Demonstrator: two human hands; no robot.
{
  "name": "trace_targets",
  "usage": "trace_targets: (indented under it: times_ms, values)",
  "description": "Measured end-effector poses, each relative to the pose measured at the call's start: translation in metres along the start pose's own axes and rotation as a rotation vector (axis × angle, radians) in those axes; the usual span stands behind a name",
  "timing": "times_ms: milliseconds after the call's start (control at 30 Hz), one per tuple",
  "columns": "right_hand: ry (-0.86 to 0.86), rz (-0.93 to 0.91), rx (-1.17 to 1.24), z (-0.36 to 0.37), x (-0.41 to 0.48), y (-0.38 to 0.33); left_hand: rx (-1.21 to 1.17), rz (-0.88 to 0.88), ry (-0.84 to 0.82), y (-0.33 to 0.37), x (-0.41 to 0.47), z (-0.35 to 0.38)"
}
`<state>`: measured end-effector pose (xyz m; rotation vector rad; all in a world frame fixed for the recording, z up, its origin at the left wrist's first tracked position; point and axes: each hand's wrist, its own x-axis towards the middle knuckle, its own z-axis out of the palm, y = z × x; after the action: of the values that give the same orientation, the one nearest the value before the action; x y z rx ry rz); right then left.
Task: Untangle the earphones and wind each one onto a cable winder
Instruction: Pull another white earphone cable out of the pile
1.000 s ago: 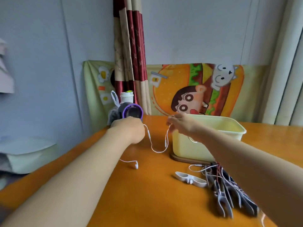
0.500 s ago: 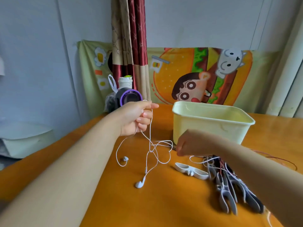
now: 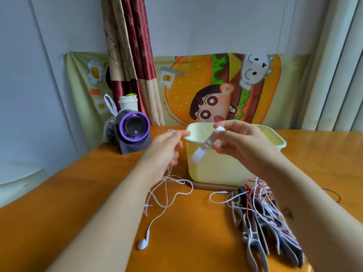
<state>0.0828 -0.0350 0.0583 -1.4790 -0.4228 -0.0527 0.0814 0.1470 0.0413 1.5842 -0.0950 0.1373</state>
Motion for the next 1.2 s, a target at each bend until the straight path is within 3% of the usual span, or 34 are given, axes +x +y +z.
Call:
trace_targets:
  times_ms: [67,167,333,400,500,600,667,767,900,1067,1200]
  values:
    - [-0.054,-0.003,0.061,0.001,0.002,0.0,-0.113,-0.083,-0.102,-0.012,-0.002,0.012]
    - [-0.11,-0.021,-0.252,0.002,0.003,0.013,-0.318,-0.214,-0.324,-0.028,-0.003,0.018]
    - [-0.164,-0.097,-0.567,-0.001,0.008,0.021,0.064,-0.141,-0.555,-0.041,-0.007,0.009]
    - [-0.175,-0.105,-0.494,0.002,0.011,0.024,0.059,-0.151,-0.615,-0.041,-0.01,0.003]
    - [-0.354,0.128,-0.144,0.017,0.01,0.034,-0.106,-0.151,-0.77,-0.039,-0.014,-0.008]
    - [-0.561,0.314,-0.021,0.024,0.006,0.04,-0.242,-0.141,-0.897,-0.038,-0.014,-0.014]
    - [-0.589,0.359,0.037,0.02,0.005,0.037,-0.308,-0.145,-0.915,-0.039,-0.012,-0.018]
    - [-0.588,0.332,-0.103,0.007,0.002,0.026,-0.345,-0.155,-0.849,-0.041,-0.009,-0.024]
    - [-0.399,0.012,-0.668,-0.014,-0.002,0.006,-0.293,-0.193,-0.456,-0.036,-0.011,-0.022]
    - [-0.188,-0.187,-0.543,-0.023,-0.007,-0.02,-0.34,-0.153,-0.08,-0.039,-0.006,-0.015]
    - [-0.198,-0.226,-0.608,-0.018,-0.01,-0.024,-0.325,-0.091,0.135,-0.04,-0.004,-0.012]
